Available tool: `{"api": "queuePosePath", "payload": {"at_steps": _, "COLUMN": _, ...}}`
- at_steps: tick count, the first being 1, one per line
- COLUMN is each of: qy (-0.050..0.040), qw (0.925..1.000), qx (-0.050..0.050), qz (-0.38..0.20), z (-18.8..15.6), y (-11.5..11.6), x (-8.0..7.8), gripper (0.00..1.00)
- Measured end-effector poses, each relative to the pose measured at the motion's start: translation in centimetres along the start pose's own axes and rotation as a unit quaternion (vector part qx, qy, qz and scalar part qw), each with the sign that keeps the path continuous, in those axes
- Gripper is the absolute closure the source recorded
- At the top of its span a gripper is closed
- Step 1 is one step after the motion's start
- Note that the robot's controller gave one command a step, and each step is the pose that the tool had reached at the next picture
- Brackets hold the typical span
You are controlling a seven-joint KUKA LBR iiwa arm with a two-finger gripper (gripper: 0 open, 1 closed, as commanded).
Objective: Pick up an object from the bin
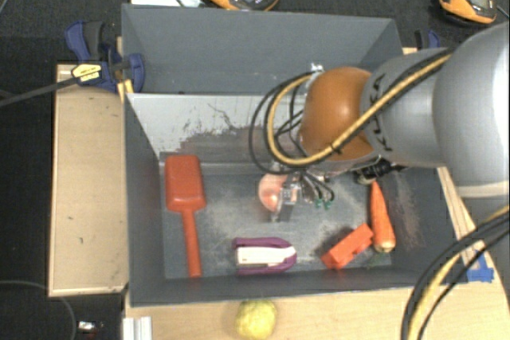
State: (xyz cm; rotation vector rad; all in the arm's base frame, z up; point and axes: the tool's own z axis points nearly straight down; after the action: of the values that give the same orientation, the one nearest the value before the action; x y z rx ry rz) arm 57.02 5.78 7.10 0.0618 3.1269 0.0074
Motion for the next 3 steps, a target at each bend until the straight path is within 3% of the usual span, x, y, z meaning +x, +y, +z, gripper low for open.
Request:
{"api": "queuePosePath", "payload": {"at_steps": 1, "qy": 0.0004, "qw": 1.0000, "qx": -0.002, "qz": 0.009, "z": 0.0, "y": 3.6, "x": 0.4, "gripper": 1.00}}
{"api": "queuePosePath", "payload": {"at_steps": 3, "qy": 0.0015, "qw": 0.9999, "qx": -0.001, "qz": 0.011, "z": -5.6, "y": 3.2, "x": 0.4, "gripper": 1.00}}
